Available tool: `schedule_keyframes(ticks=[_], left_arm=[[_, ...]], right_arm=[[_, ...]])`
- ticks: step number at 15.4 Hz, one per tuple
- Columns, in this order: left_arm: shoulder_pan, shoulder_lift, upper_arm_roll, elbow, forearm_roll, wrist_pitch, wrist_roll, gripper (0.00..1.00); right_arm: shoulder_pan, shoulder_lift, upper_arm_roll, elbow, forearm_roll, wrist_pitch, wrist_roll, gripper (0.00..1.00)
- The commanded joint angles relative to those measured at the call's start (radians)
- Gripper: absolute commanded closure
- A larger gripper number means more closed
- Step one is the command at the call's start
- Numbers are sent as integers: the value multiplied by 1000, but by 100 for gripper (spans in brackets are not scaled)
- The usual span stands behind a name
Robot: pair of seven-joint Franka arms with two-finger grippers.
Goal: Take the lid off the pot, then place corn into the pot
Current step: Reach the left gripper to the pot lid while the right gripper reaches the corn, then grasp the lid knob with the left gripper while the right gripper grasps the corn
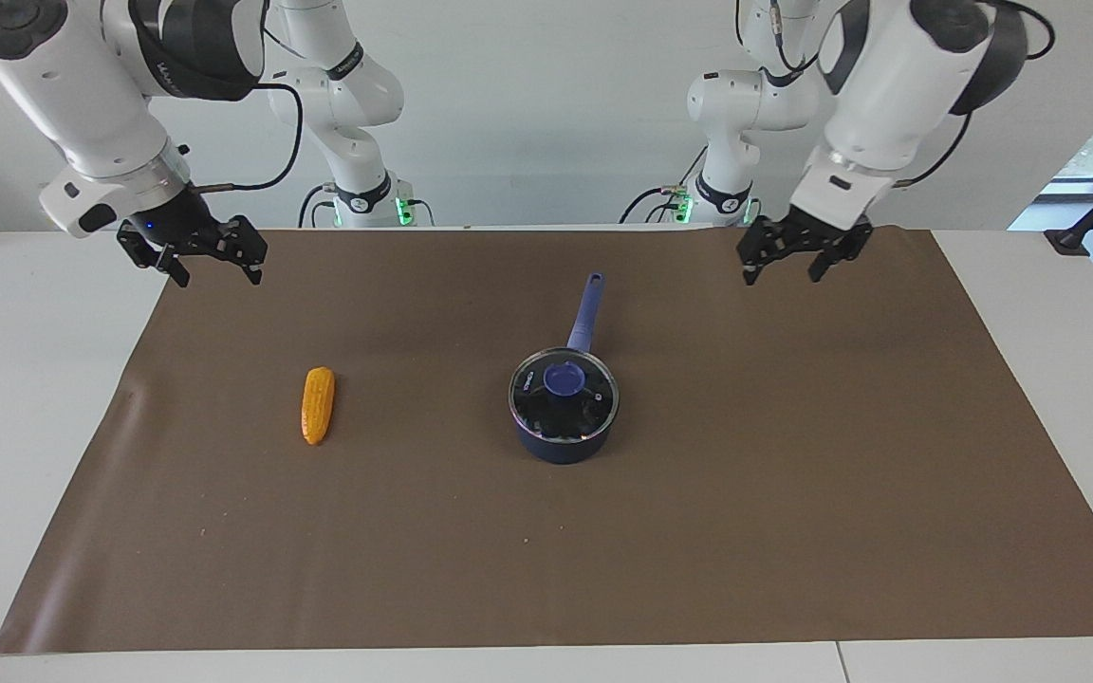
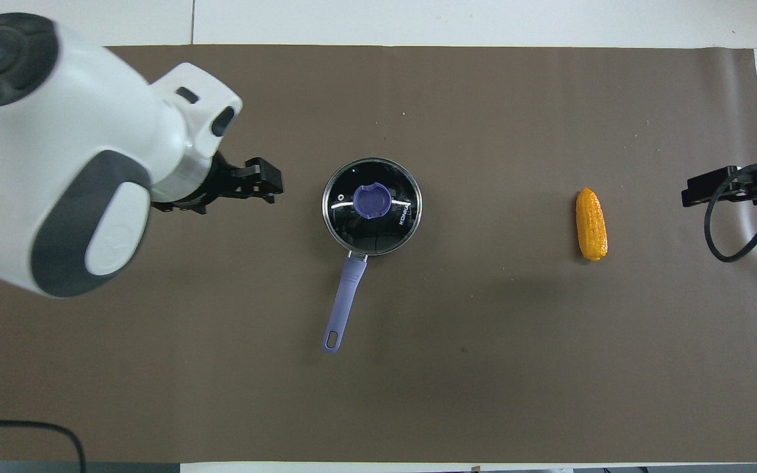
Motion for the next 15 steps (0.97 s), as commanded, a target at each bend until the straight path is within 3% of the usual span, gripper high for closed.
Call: schedule_keyframes(ticks=[1, 7, 10, 13, 15], left_arm=[[-117, 243, 23, 238, 18, 21, -134, 0], [-188, 338, 20, 231, 87, 138, -136, 0], [-179, 345, 20, 230, 102, 144, -128, 0], [-190, 345, 21, 204, 107, 173, -128, 0], [-193, 345, 20, 194, 105, 190, -128, 0]], right_arm=[[28, 14, 6, -148, 17, 177, 32, 0], [43, 100, 6, -404, 18, 557, 37, 0], [57, 170, 6, -412, 18, 607, 37, 0], [60, 184, 6, -416, 18, 615, 35, 1], [60, 193, 6, -418, 18, 616, 31, 9]])
